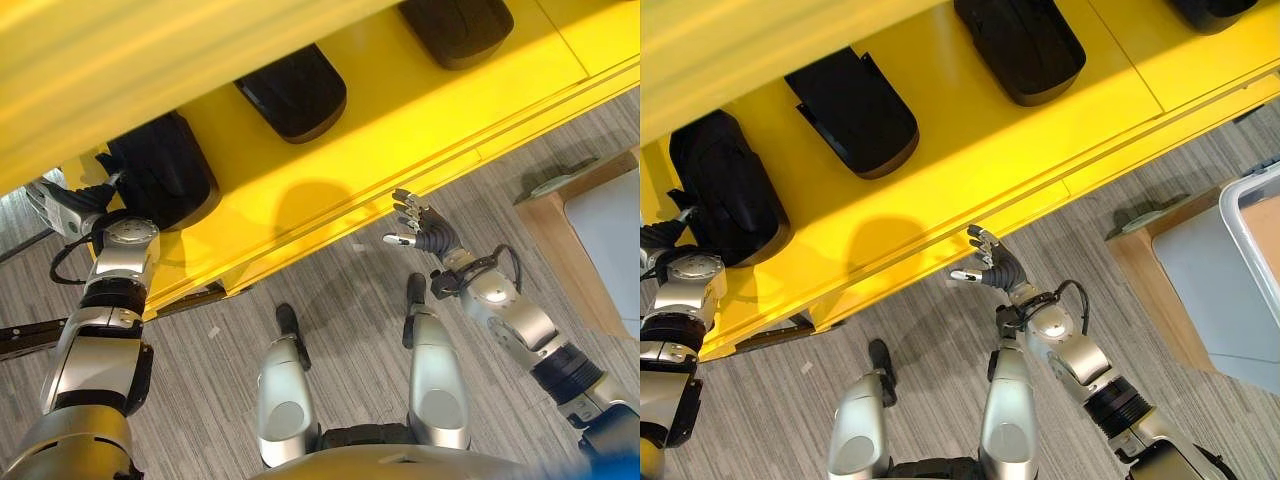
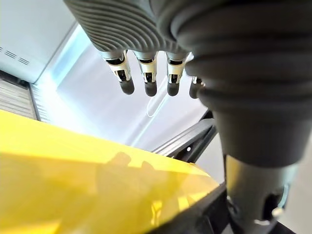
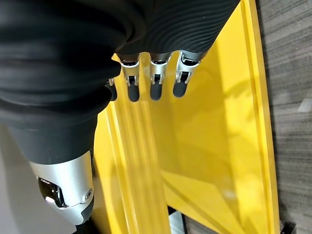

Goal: Move parts from the plastic box to the shelf.

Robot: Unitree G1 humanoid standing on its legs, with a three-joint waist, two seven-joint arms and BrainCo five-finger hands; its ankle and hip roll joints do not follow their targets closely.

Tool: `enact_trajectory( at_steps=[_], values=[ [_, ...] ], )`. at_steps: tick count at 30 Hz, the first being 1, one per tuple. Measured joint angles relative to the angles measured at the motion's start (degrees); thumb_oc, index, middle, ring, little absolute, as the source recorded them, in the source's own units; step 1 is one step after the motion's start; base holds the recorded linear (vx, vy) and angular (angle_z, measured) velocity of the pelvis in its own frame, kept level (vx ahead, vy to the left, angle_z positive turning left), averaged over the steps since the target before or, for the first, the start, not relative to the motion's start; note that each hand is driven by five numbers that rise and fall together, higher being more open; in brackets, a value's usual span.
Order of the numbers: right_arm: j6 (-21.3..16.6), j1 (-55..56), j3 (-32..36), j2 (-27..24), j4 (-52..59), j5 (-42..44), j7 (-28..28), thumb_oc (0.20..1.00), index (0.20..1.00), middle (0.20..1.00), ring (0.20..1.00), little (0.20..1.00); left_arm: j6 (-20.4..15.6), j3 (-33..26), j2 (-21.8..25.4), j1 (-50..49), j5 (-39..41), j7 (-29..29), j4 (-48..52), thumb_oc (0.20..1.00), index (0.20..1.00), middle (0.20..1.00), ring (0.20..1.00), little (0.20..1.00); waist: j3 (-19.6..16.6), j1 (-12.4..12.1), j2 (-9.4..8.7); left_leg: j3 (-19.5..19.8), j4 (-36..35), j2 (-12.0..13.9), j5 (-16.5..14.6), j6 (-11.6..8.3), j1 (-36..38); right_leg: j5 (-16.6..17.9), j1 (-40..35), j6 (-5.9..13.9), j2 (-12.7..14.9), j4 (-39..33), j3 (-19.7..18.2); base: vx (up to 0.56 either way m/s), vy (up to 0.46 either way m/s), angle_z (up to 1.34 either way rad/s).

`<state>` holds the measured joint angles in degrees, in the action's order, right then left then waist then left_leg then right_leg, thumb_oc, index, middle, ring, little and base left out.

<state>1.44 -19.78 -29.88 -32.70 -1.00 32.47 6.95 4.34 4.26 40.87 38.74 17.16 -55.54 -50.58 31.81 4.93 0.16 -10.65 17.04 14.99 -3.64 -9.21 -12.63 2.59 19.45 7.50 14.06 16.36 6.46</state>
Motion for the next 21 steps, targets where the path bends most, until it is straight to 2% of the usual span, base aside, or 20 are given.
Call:
enact_trajectory(
  at_steps=[5,6,8,11,16,19,21],
  values=[
    [0.0,0.02,-0.07,0.0,0.01,0.0,0.25,1.0,1.0,1.0,1.0,1.0,-2.15,-1.63,-0.18,-1.01,0.52,-5.78,2.26,1.0,1.0,1.0,1.0,1.0,0.0,0.12,0.0,0.04,-0.02,0.0,0.01,0.0,0.0,0.0,-0.02,0.0,0.0,0.0,0.06,0.0,-0.014,0.0],
    [0.0,0.1,-0.12,0.0,0.02,0.01,0.57,1.0,1.0,1.0,1.0,1.0,-5.11,-2.83,-0.39,-1.45,0.18,-9.65,3.76,1.0,1.0,1.0,1.0,1.0,0.0,0.01,-0.01,0.1,-0.02,0.01,0.01,0.0,0.0,0.0,-0.08,0.0,0.0,0.0,0.11,0.01,-0.052,0.01],
    [-0.07,0.5,-0.1,0.01,0.02,0.01,0.92,1.0,1.0,1.0,1.0,1.0,-7.7,-3.61,-0.56,-1.62,-0.46,-12.84,5.18,1.0,1.0,1.0,1.0,1.0,-0.01,-0.34,-0.01,0.13,-0.03,0.02,0.03,0.0,0.07,0.0,-0.17,0.0,0.0,0.01,0.15,0.01,-0.068,0.01],
    [-0.63,2.7,-0.1,0.08,0.03,0.01,1.39,1.0,1.0,1.0,1.0,1.0,-10.5,-5.7,-3.25,-3.31,-4.9,-17.37,10.76,1.0,1.0,1.0,1.0,1.0,-0.02,-1.53,-0.02,0.34,-0.14,0.09,0.04,-0.01,0.37,-0.11,-0.67,-0.11,-0.01,-0.07,0.45,0.01,-0.061,0.03],
    [-1.85,4.65,-0.09,0.18,0.03,0.01,2.31,1.0,1.0,1.0,1.0,1.0,-13.07,-7.24,-6.61,-9.22,-8.16,-19.13,18.03,1.0,1.0,1.0,1.0,1.0,-0.04,-2.36,-0.06,0.61,-0.63,0.08,0.22,-0.07,0.6,-0.2,-1.1,-0.11,-0.01,-0.35,0.79,-0.01,-0.057,0.04],
    [-2.78,6.07,0.16,0.89,0.05,-0.04,2.33,1.0,1.0,1.0,1.0,1.0,-14.92,-7.62,-10.55,-15.55,-9.84,-17.87,26.96,1.0,1.0,1.0,1.0,1.0,-0.08,-3.13,-0.14,2.02,-1.39,0.12,0.72,-0.14,0.61,-0.68,-1.98,-0.2,0.01,-0.39,2.35,-0.01,-0.045,0.18],
    [-3.29,6.74,0.16,1.3,0.08,-0.09,2.3,1.0,1.0,1.0,1.0,1.0,-16.18,-7.69,-12.27,-18.61,-9.84,-15.76,30.61,1.0,1.0,1.0,1.0,1.0,-0.11,-4.51,-0.2,2.03,-1.93,0.07,0.96,-0.2,0.89,-0.88,-2.06,-0.2,0.03,-0.36,2.48,-0.01,-0.03,0.08]
  ],
)
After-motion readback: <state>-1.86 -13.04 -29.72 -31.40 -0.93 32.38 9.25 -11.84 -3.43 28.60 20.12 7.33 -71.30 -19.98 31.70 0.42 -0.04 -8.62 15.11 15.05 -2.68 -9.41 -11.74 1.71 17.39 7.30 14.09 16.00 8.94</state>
